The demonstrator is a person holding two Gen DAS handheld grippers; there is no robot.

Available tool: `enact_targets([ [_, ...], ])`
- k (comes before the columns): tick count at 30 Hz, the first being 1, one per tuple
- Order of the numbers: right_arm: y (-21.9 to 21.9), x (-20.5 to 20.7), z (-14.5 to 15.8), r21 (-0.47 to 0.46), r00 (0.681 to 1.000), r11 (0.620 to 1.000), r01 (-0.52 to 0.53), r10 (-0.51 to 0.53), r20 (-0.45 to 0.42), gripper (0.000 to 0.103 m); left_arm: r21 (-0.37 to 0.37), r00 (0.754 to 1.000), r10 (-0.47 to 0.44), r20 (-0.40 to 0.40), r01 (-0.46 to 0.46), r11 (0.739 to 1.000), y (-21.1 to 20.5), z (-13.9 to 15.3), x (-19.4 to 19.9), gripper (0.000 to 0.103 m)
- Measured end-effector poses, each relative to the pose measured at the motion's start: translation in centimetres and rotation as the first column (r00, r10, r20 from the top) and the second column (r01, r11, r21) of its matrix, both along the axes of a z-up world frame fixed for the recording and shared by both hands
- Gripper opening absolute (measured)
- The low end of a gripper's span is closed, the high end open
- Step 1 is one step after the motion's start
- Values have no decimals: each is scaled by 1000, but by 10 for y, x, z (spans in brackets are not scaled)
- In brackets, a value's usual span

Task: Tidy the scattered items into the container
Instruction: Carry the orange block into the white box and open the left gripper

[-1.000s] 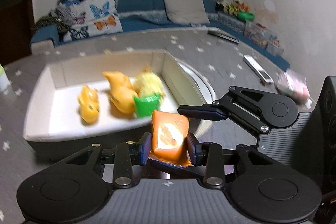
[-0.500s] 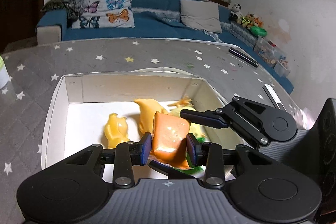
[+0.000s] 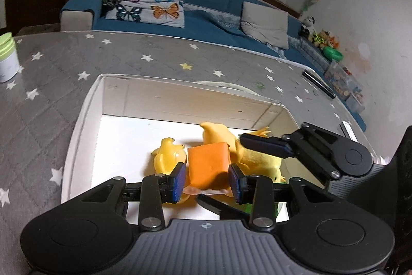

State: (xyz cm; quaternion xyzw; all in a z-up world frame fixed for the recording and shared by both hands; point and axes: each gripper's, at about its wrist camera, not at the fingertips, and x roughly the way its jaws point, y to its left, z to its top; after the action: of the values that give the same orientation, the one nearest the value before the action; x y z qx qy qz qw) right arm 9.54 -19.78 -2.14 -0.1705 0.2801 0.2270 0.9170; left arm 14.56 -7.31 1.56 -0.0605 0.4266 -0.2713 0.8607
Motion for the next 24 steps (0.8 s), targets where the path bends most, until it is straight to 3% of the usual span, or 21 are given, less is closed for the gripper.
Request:
enact_targets([
  [6, -1, -6, 0, -4, 1000, 1000, 12, -12, 10, 74, -46, 997, 72, 21, -71, 996, 14, 6, -17, 39],
  [14, -15, -40, 17, 65, 997, 997, 46, -51, 62, 84, -91, 985, 168, 35, -164, 982, 30, 11, -62, 39],
  [24, -31, -99, 25, 159, 992, 981, 107, -117, 54, 98, -41, 970, 239, 55, -237, 971, 34, 1, -133, 39],
])
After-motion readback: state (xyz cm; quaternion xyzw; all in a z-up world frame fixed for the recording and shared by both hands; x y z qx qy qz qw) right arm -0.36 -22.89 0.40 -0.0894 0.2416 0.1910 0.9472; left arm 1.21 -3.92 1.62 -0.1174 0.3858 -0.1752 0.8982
